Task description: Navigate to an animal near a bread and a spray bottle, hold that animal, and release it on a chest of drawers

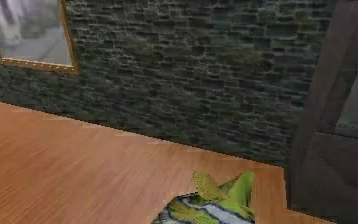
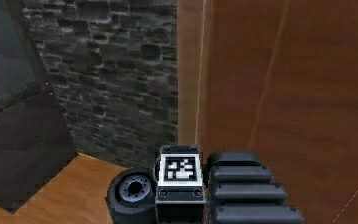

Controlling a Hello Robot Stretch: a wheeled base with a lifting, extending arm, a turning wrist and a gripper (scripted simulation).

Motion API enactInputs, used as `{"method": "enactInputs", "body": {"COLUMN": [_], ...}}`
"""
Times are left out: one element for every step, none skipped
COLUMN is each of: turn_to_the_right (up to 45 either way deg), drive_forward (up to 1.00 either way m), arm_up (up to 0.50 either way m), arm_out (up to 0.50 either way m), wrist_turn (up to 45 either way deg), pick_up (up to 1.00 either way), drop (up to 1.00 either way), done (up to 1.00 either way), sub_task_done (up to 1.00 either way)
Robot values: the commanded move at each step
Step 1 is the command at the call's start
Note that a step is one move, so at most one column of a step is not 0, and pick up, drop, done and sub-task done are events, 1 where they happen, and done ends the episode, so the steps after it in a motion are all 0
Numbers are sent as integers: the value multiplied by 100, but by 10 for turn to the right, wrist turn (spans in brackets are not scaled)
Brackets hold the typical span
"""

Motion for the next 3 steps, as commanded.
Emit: {"method": "enactInputs", "body": {"turn_to_the_right": [0,210,0], "drive_forward": [20,0,45], "arm_up": [0,0,0], "arm_out": [0,0,0], "wrist_turn": [0,0,0], "pick_up": [0,0,0], "drop": [0,0,0], "done": [0,0,0], "sub_task_done": [0,0,0]}}
